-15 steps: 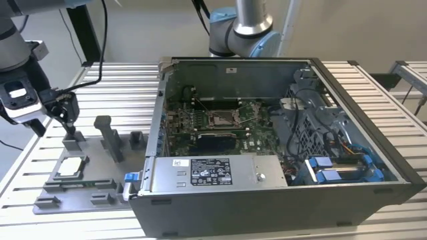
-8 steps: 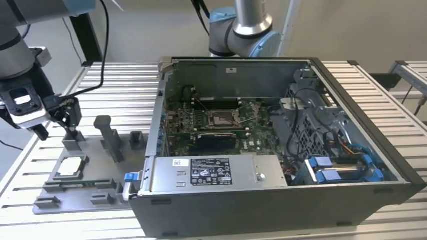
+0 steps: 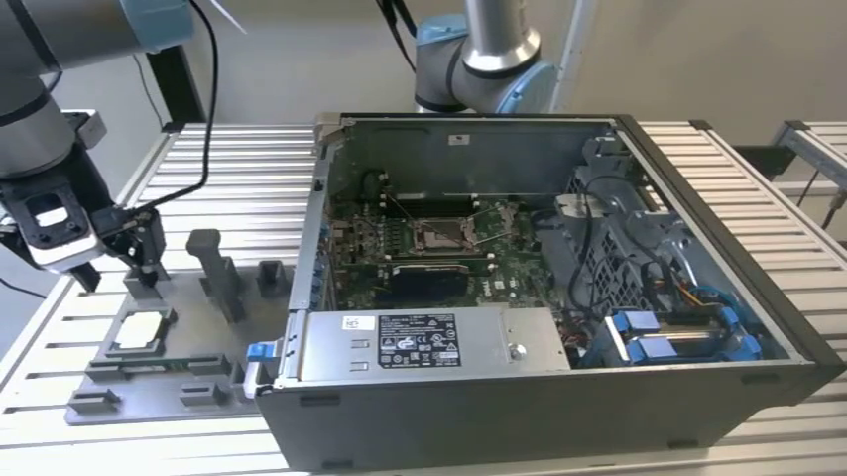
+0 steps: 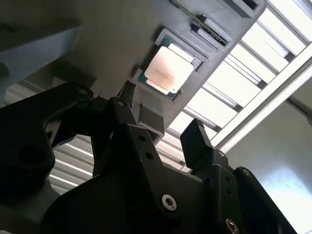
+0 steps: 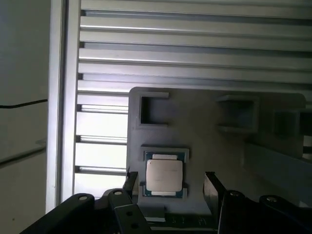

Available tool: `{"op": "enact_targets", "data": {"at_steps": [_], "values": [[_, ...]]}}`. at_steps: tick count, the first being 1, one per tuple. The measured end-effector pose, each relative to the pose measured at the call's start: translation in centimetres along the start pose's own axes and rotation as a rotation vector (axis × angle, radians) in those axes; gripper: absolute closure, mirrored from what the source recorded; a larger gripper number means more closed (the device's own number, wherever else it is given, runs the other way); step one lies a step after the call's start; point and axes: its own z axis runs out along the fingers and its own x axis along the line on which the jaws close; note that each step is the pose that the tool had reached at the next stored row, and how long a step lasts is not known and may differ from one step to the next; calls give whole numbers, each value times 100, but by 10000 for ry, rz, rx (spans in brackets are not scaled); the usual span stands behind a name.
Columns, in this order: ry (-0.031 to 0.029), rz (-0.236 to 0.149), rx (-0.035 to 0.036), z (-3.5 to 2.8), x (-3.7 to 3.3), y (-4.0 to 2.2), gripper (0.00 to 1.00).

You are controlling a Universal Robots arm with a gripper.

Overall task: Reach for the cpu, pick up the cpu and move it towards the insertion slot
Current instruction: 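Pick up the cpu and move it towards the insertion slot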

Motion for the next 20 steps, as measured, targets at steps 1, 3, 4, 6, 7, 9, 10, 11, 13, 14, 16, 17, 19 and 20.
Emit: {"op": "enact_targets", "data": {"at_steps": [1,3,4,6,7,9,10,11,13,14,16,17,19,20], "values": [[0,-1,0,16,0,-8,0],[0,-1,0,53,0,-24,0],[0,0,0,70,1,-34,0],[-1,-1,-1,106,1,-56,0],[1,0,1,124,2,-68,0],[-3,-1,-1,161,2,-88,0],[-2,-1,-1,178,2,-92,0],[0,1,0,196,4,-95,0],[0,0,1,232,3,-102,0],[0,0,1,249,3,-105,0],[0,0,0,286,4,-112,0],[-1,0,0,304,3,-116,0],[-1,0,0,340,7,-120,0],[0,0,0,358,14,-121,0]]}}
